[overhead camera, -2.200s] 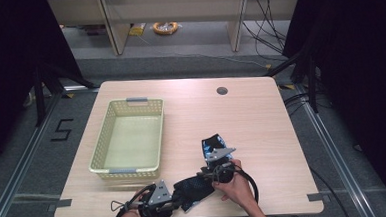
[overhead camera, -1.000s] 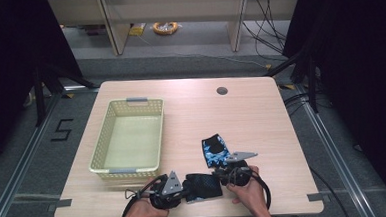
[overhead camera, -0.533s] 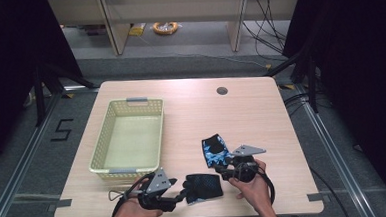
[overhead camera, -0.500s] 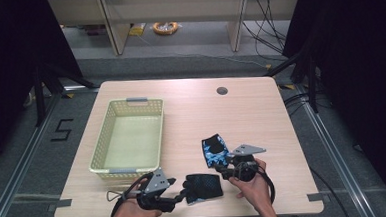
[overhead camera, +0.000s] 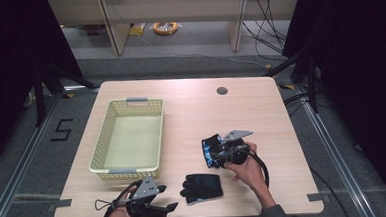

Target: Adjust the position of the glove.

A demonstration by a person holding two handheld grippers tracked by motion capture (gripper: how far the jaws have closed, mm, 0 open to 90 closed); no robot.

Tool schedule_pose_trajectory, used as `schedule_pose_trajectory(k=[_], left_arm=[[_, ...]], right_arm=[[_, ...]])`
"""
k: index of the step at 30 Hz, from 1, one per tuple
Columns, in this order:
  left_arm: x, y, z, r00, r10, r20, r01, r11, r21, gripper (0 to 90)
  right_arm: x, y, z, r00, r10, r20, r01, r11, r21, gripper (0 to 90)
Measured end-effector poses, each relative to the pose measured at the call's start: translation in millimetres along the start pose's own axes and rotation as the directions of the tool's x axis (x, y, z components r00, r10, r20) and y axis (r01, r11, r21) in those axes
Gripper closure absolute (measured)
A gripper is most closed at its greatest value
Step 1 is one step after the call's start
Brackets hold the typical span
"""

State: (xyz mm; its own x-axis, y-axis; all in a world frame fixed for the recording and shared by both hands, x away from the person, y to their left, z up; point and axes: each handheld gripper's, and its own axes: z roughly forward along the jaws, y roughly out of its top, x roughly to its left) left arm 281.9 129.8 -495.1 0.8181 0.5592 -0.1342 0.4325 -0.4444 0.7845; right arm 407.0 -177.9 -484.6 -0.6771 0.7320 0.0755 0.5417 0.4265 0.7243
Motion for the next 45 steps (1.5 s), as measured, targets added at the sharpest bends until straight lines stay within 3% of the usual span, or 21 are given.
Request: schedule_pose_trajectory(k=[4, 5, 8, 9, 10, 12, 13, 17, 19, 21, 23, 24, 26, 27, 30, 33, 34, 37, 41, 42, 45], left_arm=[[3.2, -4.0, -0.5, 1.0000, -0.004, -0.007, 0.004, 0.9999, 0.010, 31.3], [2.0, -5.8, 0.3, 0.9993, -0.037, -0.007, 0.037, 0.9993, 0.006, 31.3], [2.9, -8.4, 0.3, 0.9995, -0.029, -0.013, 0.029, 0.9994, 0.017, 31.2], [4.8, -8.4, 0.0, 0.9999, -0.004, -0.013, 0.004, 0.9996, 0.028, 31.2], [3.6, -9.0, 1.0, 0.9995, -0.028, -0.011, 0.028, 0.9995, 0.014, 31.2], [4.4, -9.4, 2.8, 0.9994, -0.032, -0.008, 0.032, 0.9994, 0.011, 31.2], [4.5, -9.8, 2.8, 0.9991, -0.040, -0.014, 0.040, 0.9990, 0.017, 31.1], [6.4, -10.6, 4.0, 0.9995, -0.030, -0.004, 0.030, 0.9995, 0.007, 31.0], [7.9, -10.5, 3.2, 0.9998, -0.018, -0.010, 0.018, 0.9995, 0.027, 31.0], [8.3, -10.5, 3.7, 0.9999, -0.010, -0.006, 0.011, 0.9996, 0.028, 30.9], [7.2, -10.7, 4.7, 0.9998, -0.020, 0.000, 0.020, 0.9995, 0.026, 30.9], [5.2, -11.1, 5.4, 0.9988, -0.050, 0.003, 0.049, 0.9985, 0.023, 30.8], [6.5, -11.3, 5.5, 0.9997, -0.023, 0.000, 0.023, 0.9995, 0.024, 30.8], [5.3, -11.5, 6.0, 0.9988, -0.049, 0.003, 0.049, 0.9986, 0.022, 30.8], [6.9, -11.4, 6.0, 0.9995, -0.031, 0.005, 0.031, 0.9993, 0.019, 30.8], [9.4, -10.9, 4.4, 1.0000, -0.009, -0.004, 0.009, 0.9992, 0.038, 30.8], [6.7, -11.1, 5.9, 0.9983, -0.059, -0.003, 0.059, 0.9982, 0.010, 30.8], [8.4, -10.3, 5.3, 0.9995, -0.033, -0.001, 0.033, 0.9994, 0.012, 30.8], [8.8, -10.5, 5.6, 0.9995, -0.032, -0.001, 0.032, 0.9994, 0.014, 30.8], [7.9, -11.1, 5.8, 0.9986, -0.053, -0.004, 0.053, 0.9984, 0.018, 30.8], [8.3, -10.7, 5.7, 0.9993, -0.037, -0.007, 0.037, 0.9992, 0.010, 30.8]], right_arm=[[-3.5, 3.8, 11.3, 0.9989, -0.025, -0.040, 0.026, 0.9993, 0.028, 54.1], [-3.8, 4.2, 12.7, 0.9989, -0.021, -0.041, 0.022, 0.9992, 0.032, 55.2], [-6.1, 3.5, 19.1, 0.9983, -0.004, -0.058, 0.006, 0.9994, 0.034, 57.5], [-6.7, 2.9, 19.8, 0.9984, -0.006, -0.057, 0.008, 0.9991, 0.041, 57.7], [-7.0, 2.4, 20.5, 0.9984, -0.008, -0.056, 0.010, 0.9989, 0.046, 57.7], [-7.5, 1.9, 20.0, 0.9979, -0.010, -0.064, 0.015, 0.9964, 0.083, 57.7], [-8.6, 0.1, 22.6, 0.9980, -0.026, -0.057, 0.030, 0.9974, 0.066, 57.9], [-9.2, -0.8, 22.3, 0.9977, -0.021, -0.065, 0.026, 0.9957, 0.088, 59.2], [-9.6, -3.6, 25.1, 0.9977, -0.042, -0.053, 0.045, 0.9974, 0.056, 60.4], [-9.7, -3.9, 24.1, 0.9972, -0.056, -0.049, 0.060, 0.9961, 0.066, 63.1], [-9.4, -3.7, 23.3, 0.9953, -0.085, -0.047, 0.089, 0.9930, 0.078, 66.3], [-9.4, -4.1, 23.7, 0.9948, -0.089, -0.049, 0.093, 0.9928, 0.076, 71.4], [-10.6, -6.2, 25.1, 0.9949, -0.081, -0.060, 0.085, 0.9944, 0.062, 76.0], [-10.6, -6.3, 24.4, 0.9957, -0.066, -0.065, 0.071, 0.9951, 0.068, 78.1], [-11.3, -8.2, 26.1, 0.9958, -0.055, -0.074, 0.058, 0.9975, 0.041, 88.0], [-10.2, -8.4, 26.2, 0.9970, -0.031, -0.071, 0.034, 0.9989, 0.034, 89.1], [-10.5, -8.0, 25.6, 0.9969, -0.038, -0.069, 0.041, 0.9985, 0.036, 89.2], [-10.3, -6.5, 23.2, 0.9973, -0.033, -0.065, 0.035, 0.9992, 0.018, 89.5], [-9.8, -1.0, 13.5, 0.9974, -0.015, -0.070, 0.015, 0.9998, -0.010, 89.6], [-10.4, 0.1, 11.9, 0.9981, -0.023, -0.057, 0.021, 0.9994, -0.027, 89.5], [-10.8, 2.9, 5.9, 0.9987, -0.009, -0.051, 0.006, 0.9986, -0.053, 89.5]])
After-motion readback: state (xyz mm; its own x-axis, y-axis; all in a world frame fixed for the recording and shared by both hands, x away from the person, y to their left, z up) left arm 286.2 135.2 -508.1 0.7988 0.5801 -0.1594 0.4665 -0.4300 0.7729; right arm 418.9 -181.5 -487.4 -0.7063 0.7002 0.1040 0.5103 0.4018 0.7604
